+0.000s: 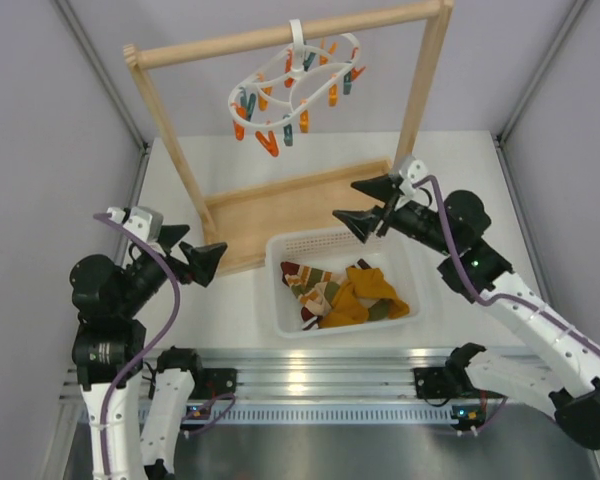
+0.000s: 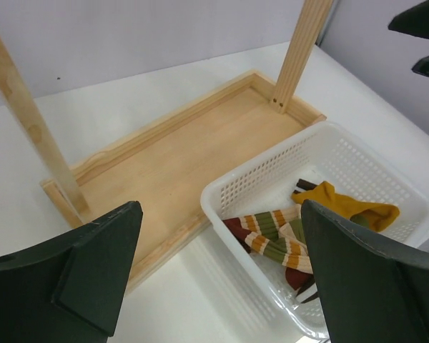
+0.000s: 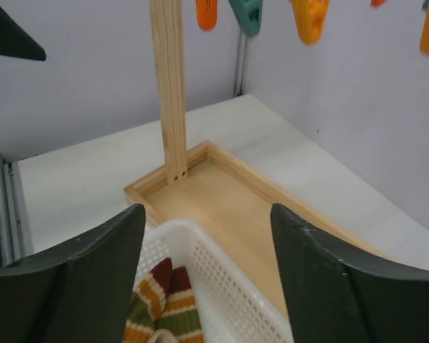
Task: Clip the socks to the hanger
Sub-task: Open the clamp at the hanger.
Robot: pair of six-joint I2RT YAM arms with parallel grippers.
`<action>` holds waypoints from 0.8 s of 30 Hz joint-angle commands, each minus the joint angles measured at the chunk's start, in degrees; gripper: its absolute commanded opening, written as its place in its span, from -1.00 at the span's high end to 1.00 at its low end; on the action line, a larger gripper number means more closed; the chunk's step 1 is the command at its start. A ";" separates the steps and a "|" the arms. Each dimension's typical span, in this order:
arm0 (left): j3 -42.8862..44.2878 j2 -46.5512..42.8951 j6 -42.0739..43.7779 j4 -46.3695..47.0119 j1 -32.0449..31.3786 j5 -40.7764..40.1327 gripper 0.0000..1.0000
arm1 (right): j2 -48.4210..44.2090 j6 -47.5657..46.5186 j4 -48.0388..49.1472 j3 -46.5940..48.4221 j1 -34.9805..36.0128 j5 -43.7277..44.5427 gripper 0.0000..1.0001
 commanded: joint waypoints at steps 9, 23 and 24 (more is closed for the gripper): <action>-0.91 0.05 -6.78 11.63 -0.01 3.18 -0.92 | 16.48 -8.56 24.34 12.96 17.49 11.97 0.33; 1.90 4.09 -9.25 15.76 -0.01 2.30 -0.90 | 28.44 -7.15 24.26 24.12 18.73 17.15 0.21; 2.08 4.44 -9.24 15.85 -0.01 2.30 -0.91 | 29.22 -7.15 24.35 24.56 18.73 17.32 0.18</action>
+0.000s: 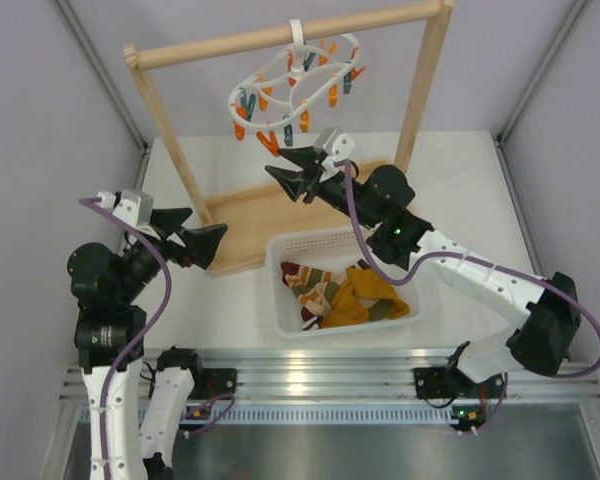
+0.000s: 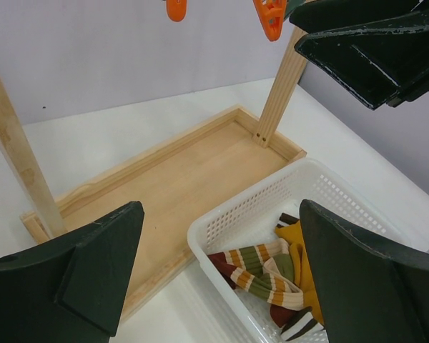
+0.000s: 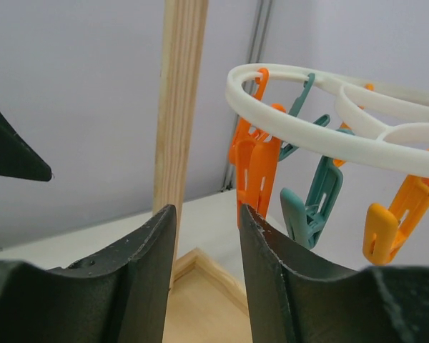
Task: Clip the socks to the hanger
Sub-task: Open the clamp at the hanger.
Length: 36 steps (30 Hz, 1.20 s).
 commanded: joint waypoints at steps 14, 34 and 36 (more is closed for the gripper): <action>1.95 2.16 -0.04 6.00 -0.01 0.71 -0.91 | 2.61 -0.64 3.28 3.51 0.79 8.17 0.08; 1.59 6.20 -8.12 11.71 -0.10 2.64 -0.90 | 7.37 0.67 5.13 9.05 -1.50 4.14 0.01; 1.59 6.46 -8.13 12.06 -0.10 2.47 -0.90 | 6.84 0.24 5.13 9.05 -1.58 3.26 0.02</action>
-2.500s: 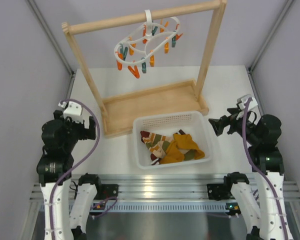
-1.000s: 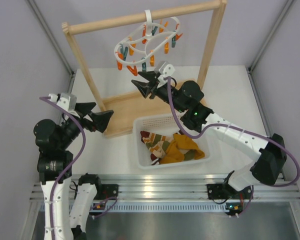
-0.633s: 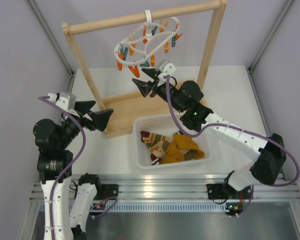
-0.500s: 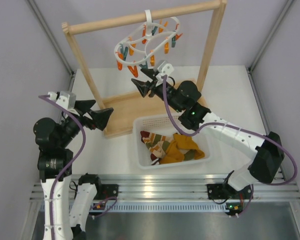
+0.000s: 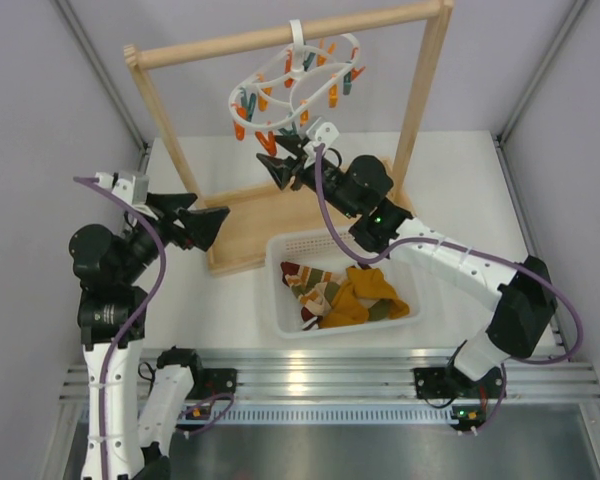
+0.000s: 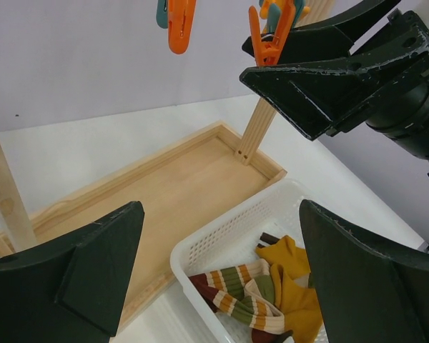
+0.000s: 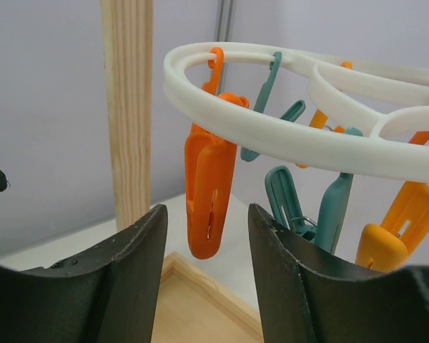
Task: Clip the socks to the hanger
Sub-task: Open the clamp at the hanger.
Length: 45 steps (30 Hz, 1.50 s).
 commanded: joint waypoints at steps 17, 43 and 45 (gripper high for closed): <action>11.26 11.51 -24.13 9.66 -1.06 -0.40 -0.81 | -0.48 -4.05 0.06 5.02 -0.21 -2.56 0.74; 18.73 23.65 -14.29 16.78 -25.68 -29.40 -0.54 | 0.93 -3.96 1.73 6.25 0.67 -6.43 1.00; 19.96 24.53 -13.85 16.78 -25.68 -29.32 -0.51 | 0.75 -3.88 1.82 6.16 0.67 -6.60 1.00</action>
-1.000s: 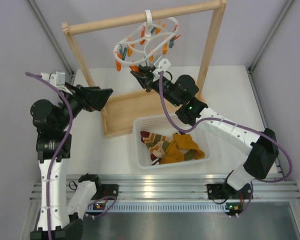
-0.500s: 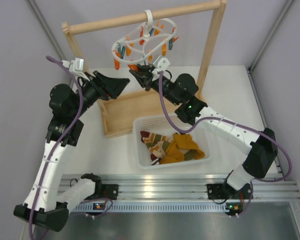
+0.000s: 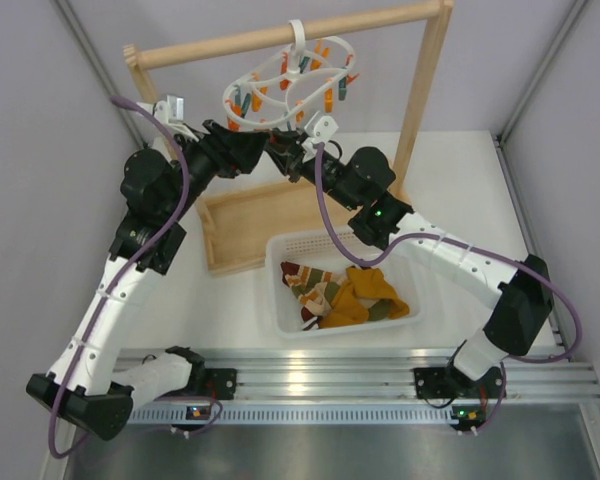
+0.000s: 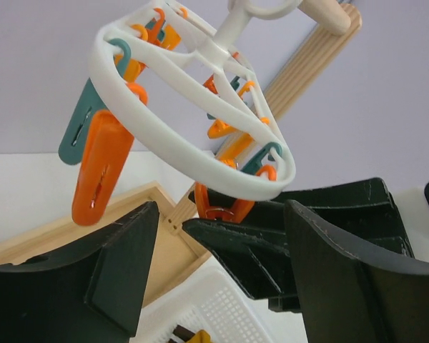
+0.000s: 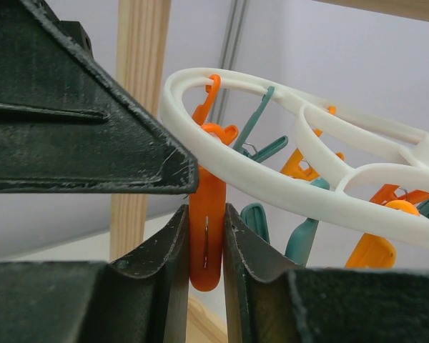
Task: Clip the socks to the hanger
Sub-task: Open the clamp at the hanger.
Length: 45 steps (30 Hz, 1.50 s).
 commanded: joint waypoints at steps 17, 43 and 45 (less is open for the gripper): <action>5.62 5.30 2.61 6.19 -0.21 5.41 -0.24 | -1.38 1.69 2.30 1.22 0.63 -3.15 1.00; 4.13 3.63 8.50 5.58 -0.21 11.99 -0.04 | -2.43 4.23 2.56 0.52 -0.87 -5.43 1.00; 4.13 3.98 8.33 5.58 -0.13 12.00 -0.09 | -2.52 4.32 2.56 0.43 -0.87 -5.70 1.00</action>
